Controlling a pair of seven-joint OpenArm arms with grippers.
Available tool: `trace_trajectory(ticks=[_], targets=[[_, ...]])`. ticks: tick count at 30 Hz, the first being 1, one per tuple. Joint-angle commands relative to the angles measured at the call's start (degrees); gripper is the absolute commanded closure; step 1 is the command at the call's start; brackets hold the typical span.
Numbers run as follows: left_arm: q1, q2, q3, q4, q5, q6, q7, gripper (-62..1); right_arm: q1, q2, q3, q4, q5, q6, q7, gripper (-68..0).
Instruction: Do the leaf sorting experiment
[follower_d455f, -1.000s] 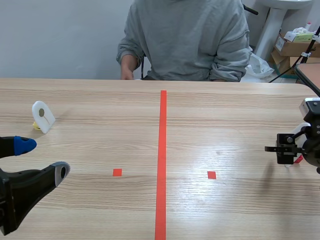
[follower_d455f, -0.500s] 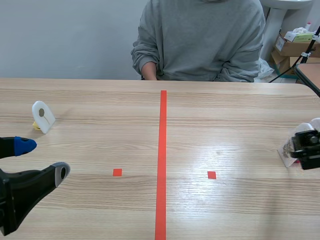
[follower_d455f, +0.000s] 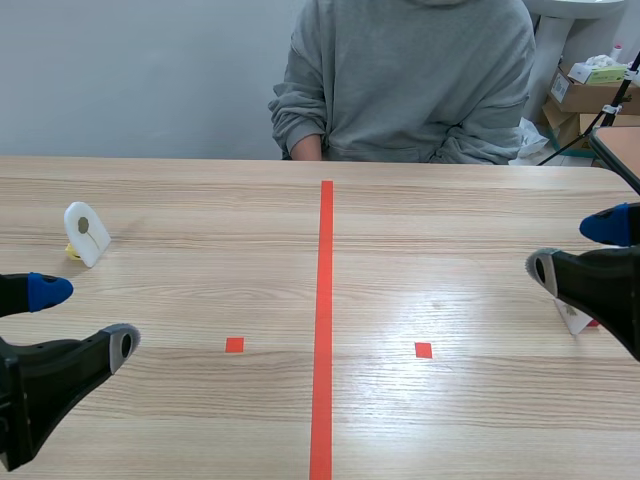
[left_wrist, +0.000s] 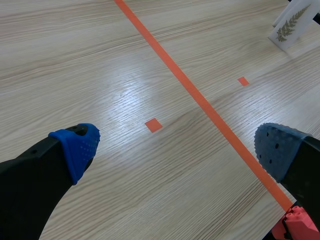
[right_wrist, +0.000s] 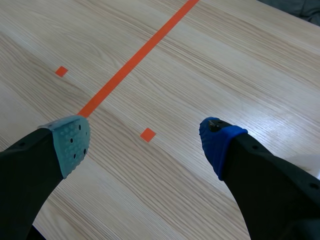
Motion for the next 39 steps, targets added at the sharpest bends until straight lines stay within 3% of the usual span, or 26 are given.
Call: trace_trajectory(ticks=[1,7,39], targets=[[0.0,0.1,-0.2,1.3,-1.0,-0.1,-1.4,-62.3,1.1,1.2,0.0,-0.9,2.1,0.3,-0.1,-45.0],[-0.7,-0.2,-0.2,1.3,-1.0,-0.1,-2.5,-62.3,1.1,2.0,-0.9,-0.8,8.2,0.3,-4.8,-45.0],[-0.6,-0.2,-0.2,1.3,-0.4,-0.1,-2.2,-62.3,1.2,2.3,-1.6,-0.9,8.4,0.3,-2.2,-44.9]])
